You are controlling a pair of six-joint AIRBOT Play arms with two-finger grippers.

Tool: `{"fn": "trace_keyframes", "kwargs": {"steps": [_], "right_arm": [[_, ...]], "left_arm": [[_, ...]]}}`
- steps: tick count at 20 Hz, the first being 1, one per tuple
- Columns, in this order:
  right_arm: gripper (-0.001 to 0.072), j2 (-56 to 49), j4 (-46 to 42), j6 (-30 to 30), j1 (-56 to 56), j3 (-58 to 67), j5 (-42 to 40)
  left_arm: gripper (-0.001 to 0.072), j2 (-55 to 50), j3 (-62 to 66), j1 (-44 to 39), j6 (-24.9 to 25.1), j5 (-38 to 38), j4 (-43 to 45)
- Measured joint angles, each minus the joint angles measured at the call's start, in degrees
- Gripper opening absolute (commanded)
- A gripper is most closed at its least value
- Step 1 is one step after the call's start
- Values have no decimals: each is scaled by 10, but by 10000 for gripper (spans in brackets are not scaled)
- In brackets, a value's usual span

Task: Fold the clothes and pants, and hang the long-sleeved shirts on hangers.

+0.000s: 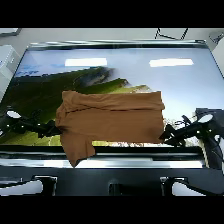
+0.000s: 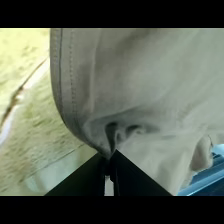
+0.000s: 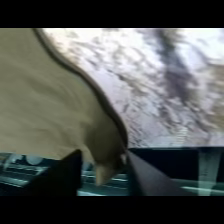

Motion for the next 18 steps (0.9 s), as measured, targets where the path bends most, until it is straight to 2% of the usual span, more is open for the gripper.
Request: {"fn": "trace_keyframes", "kwargs": {"steps": [3, 6, 10, 14, 18], "right_arm": [[38, -2, -4, -9, 27, 12, -5], [35, 25, 0, -20, 37, 88, 18], [37, 109, 8, -48, 41, 309, 16], [37, 212, -36, -64, 42, 550, -63], [36, 322, -75, -52, 41, 647, -91]], "left_arm": [[23, 4, 16, 0, -7, -17, -4], [23, 36, 85, 1, -13, -36, -14], [24, 127, 284, 14, -12, -10, -106], [24, 224, 532, 21, 12, 48, -150], [24, 329, 644, 23, -19, 78, -143]]}}
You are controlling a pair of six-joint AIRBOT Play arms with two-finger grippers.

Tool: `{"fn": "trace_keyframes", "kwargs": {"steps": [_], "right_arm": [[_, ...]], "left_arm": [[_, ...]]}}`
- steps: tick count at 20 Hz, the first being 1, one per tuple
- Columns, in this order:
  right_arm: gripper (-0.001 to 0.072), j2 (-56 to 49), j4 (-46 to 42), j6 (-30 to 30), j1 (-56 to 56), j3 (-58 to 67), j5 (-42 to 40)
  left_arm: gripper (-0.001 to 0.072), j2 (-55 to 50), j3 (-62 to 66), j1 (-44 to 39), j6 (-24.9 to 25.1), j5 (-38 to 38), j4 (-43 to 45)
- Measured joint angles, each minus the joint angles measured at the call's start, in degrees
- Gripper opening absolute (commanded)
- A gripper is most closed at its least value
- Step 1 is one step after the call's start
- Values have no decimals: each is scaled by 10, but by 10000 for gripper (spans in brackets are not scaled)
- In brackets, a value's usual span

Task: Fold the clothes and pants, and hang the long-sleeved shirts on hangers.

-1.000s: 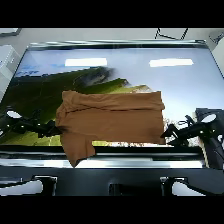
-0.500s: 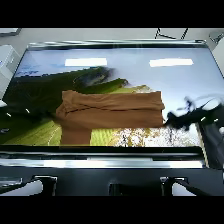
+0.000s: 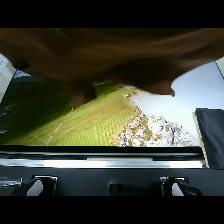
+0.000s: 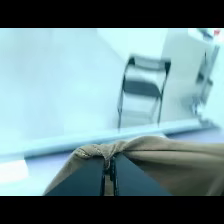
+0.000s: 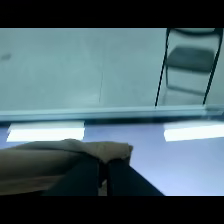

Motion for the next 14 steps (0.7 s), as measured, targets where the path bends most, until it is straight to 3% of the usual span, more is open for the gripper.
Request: {"fn": "trace_keyframes", "kwargs": {"steps": [3, 9, 11, 14], "right_arm": [[36, 54, -33, 31, 0, 21, -6], [36, 77, -72, 68, 0, 34, -17], [36, 53, -76, 78, 0, 35, 37], [35, -29, -75, 91, 1, 10, 182]], "left_arm": [[23, 55, 26, 0, -56, 23, 54], [23, 82, 40, 0, -112, 25, 103], [23, 64, 34, 0, -125, -16, 107], [24, 20, -29, -15, -137, -109, 108]]}}
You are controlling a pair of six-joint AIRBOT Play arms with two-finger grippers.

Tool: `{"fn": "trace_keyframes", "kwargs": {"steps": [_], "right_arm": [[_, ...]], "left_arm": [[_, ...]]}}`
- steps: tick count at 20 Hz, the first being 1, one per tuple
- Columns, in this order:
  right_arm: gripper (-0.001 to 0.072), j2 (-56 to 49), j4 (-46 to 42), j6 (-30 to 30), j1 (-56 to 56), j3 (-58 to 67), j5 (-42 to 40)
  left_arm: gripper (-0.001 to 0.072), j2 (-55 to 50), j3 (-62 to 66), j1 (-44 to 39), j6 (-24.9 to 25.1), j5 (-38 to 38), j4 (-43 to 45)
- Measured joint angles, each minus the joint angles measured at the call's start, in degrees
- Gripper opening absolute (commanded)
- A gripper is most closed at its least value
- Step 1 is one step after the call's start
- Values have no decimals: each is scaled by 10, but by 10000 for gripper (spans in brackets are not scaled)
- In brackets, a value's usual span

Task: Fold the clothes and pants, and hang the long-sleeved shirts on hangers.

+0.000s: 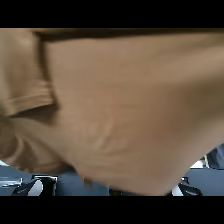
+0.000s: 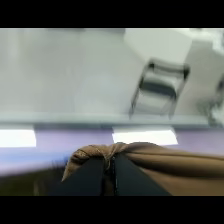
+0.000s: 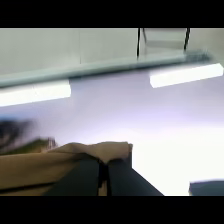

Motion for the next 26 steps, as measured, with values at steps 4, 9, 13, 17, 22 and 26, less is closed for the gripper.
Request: {"fn": "trace_keyframes", "kwargs": {"steps": [4, 9, 13, 17, 22, 26], "right_arm": [[35, -117, 27, 0, 0, -149, 58], [36, -263, 85, -10, 10, -325, -72], [36, -345, 116, -32, 52, -334, -238], [36, -376, 125, -14, 71, -319, -430], [36, -423, 137, 9, 83, -315, -503], [37, -434, 143, 17, 77, -308, -480]], "left_arm": [[24, -61, -218, -58, 26, -12, 10], [24, -193, -444, -125, 49, 156, -8], [24, -307, -451, -144, 97, 266, -77], [24, -381, -388, -153, 126, 340, -113], [24, -449, -348, -176, 135, 385, -124], [24, -457, -338, -179, 137, 374, -126]]}}
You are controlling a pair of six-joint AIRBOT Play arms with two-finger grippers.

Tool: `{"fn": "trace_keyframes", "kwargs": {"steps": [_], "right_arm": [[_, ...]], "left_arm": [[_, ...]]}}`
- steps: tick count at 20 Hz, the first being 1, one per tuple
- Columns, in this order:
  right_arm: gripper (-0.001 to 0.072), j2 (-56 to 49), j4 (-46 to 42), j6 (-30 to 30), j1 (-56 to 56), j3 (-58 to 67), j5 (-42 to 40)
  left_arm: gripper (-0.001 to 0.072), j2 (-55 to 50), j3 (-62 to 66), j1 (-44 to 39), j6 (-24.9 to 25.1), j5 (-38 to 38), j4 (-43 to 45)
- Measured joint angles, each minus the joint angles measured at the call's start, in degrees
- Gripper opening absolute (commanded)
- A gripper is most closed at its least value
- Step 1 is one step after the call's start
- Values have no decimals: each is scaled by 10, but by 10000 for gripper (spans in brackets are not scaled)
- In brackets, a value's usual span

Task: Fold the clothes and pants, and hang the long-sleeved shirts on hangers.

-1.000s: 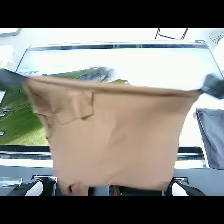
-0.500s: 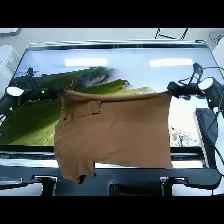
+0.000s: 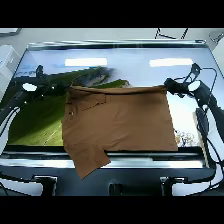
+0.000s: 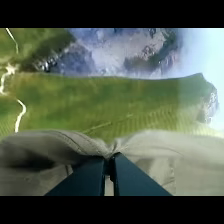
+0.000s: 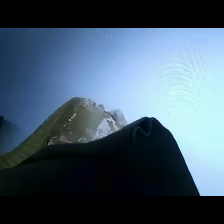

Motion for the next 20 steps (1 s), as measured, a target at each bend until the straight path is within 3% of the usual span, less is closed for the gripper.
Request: {"fn": "trace_keyframes", "kwargs": {"steps": [3, 8, 15, 16, 17, 18, 20], "right_arm": [[37, 28, 2, -2, -34, 18, 65], [37, 47, -56, -22, -64, -12, 271], [56, 51, -99, -28, -70, -90, 354], [196, 51, -100, -28, -70, -93, 358], [366, 52, -101, -25, -71, -94, 364], [450, 53, -102, -21, -73, -92, 372], [512, 59, -102, -20, -85, -76, 400]], "left_arm": [[24, 37, 4, 26, 2, -72, 21], [24, 76, -58, 38, -25, -259, 116], [29, 85, -167, 34, -46, -311, 150], [145, 85, -172, 34, -46, -314, 153], [403, 85, -174, 36, -47, -318, 154], [535, 85, -172, 40, -48, -326, 155], [534, 89, -156, 60, -50, -352, 156]]}}
